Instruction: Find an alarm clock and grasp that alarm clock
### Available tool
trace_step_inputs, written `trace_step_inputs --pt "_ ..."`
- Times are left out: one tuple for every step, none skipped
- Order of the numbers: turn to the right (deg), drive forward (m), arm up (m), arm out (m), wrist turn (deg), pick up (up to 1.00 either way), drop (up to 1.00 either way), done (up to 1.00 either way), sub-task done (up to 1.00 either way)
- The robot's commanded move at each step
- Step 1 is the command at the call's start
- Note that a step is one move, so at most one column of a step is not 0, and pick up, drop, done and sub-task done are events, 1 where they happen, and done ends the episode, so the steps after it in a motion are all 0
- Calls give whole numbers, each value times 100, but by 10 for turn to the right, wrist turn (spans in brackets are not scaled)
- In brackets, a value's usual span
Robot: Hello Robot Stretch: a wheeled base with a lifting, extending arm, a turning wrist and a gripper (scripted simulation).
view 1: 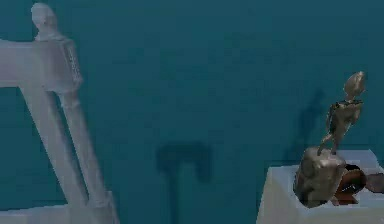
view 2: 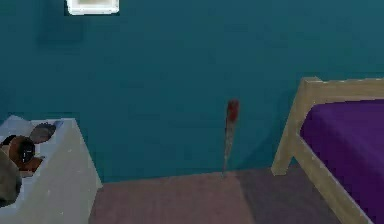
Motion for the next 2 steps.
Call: trace_step_inputs --pt "-420 0 0 0 0 0 0 0 0" --pt "450 0 0 0 0 0 0 0 0"
